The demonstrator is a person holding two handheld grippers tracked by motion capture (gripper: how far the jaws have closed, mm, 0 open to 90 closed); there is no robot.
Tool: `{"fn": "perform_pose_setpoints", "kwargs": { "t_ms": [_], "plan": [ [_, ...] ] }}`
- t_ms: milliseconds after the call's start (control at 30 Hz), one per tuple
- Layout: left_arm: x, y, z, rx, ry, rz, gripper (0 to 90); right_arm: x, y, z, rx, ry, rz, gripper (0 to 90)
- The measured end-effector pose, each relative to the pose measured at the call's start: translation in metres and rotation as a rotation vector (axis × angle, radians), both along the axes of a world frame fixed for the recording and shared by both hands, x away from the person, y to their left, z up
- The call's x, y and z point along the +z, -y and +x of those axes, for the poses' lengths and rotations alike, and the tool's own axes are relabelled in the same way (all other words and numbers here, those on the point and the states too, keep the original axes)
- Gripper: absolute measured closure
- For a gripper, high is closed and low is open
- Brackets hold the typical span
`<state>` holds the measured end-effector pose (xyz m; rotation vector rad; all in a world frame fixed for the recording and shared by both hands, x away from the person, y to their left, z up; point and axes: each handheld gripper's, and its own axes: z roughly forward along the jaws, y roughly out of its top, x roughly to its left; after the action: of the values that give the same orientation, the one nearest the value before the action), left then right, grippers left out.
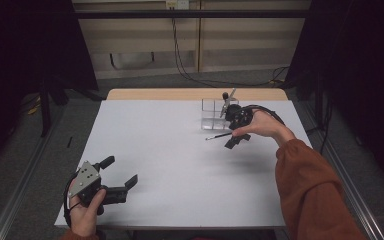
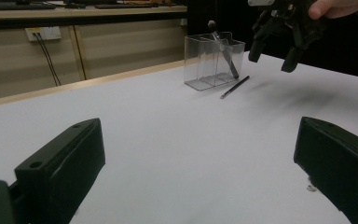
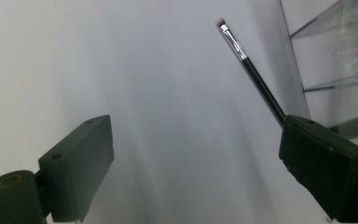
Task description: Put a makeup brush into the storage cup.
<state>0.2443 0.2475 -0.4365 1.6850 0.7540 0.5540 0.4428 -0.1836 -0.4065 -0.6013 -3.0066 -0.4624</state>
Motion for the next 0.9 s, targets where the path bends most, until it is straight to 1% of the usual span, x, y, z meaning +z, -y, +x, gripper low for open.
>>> {"fn": "perform_pose_setpoints", "kwargs": {
  "t_ms": [33, 133, 167, 200, 233, 300, 367, 400, 467, 633, 667, 700, 733, 800, 833, 900],
  "plan": [
    [0.000, 0.000, 0.000, -0.001, 0.000, -0.001, 1.9, -0.002, -0.003, 0.001, 0.008, -0.005, -0.013, 10.5],
    [0.000, 0.000, 0.000, -0.001, -0.001, -0.001, 1.9, -0.006, -0.008, 0.001, 0.017, -0.014, -0.017, 12.4],
    [0.000, 0.000, 0.000, -0.002, -0.001, 0.000, 1.9, -0.007, -0.010, 0.002, 0.031, -0.007, -0.020, 13.1],
    [0.000, 0.000, 0.000, -0.002, -0.001, 0.000, 1.9, -0.008, -0.011, 0.002, 0.035, -0.016, -0.030, 13.2],
    [0.000, 0.000, 0.000, -0.004, -0.001, -0.002, 1.9, -0.010, -0.013, 0.003, 0.046, -0.007, -0.038, 15.3],
    [0.000, 0.000, 0.000, -0.004, -0.001, -0.002, 1.9, -0.011, -0.016, 0.004, 0.056, -0.017, -0.050, 20.7],
    [0.000, 0.000, 0.000, -0.006, -0.001, -0.003, 1.9, -0.012, -0.019, 0.006, 0.069, -0.013, -0.046, 24.7],
    [0.000, 0.000, 0.000, -0.007, 0.000, -0.002, 1.9, -0.013, -0.021, 0.007, 0.071, -0.002, -0.043, 25.5],
    [0.000, 0.000, 0.000, -0.007, -0.001, -0.003, 1.9, -0.015, -0.026, 0.008, 0.078, 0.004, -0.051, 28.4],
    [0.000, 0.000, 0.001, -0.009, -0.002, -0.006, 1.9, -0.024, -0.033, 0.017, 0.091, 0.002, -0.082, 28.4],
    [0.000, 0.000, 0.001, -0.011, -0.001, -0.006, 1.9, -0.025, -0.035, 0.019, 0.088, 0.008, -0.081, 28.1],
    [0.000, 0.000, 0.001, -0.010, -0.001, -0.006, 1.9, -0.027, -0.036, 0.020, 0.088, 0.004, -0.076, 28.1],
    [0.000, 0.000, 0.001, -0.011, -0.001, -0.006, 1.9, -0.028, -0.038, 0.022, 0.090, 0.016, -0.084, 28.2],
    [0.000, 0.000, 0.001, -0.013, -0.003, -0.007, 1.9, -0.029, -0.041, 0.024, 0.105, 0.010, -0.098, 28.4],
    [0.000, 0.000, 0.001, -0.014, -0.003, -0.007, 1.9, -0.031, -0.042, 0.025, 0.107, 0.010, -0.087, 28.8],
    [-0.001, -0.001, 0.001, -0.014, -0.004, -0.011, 1.9, -0.033, -0.043, 0.026, 0.107, 0.014, -0.094, 30.7]
  ]
}}
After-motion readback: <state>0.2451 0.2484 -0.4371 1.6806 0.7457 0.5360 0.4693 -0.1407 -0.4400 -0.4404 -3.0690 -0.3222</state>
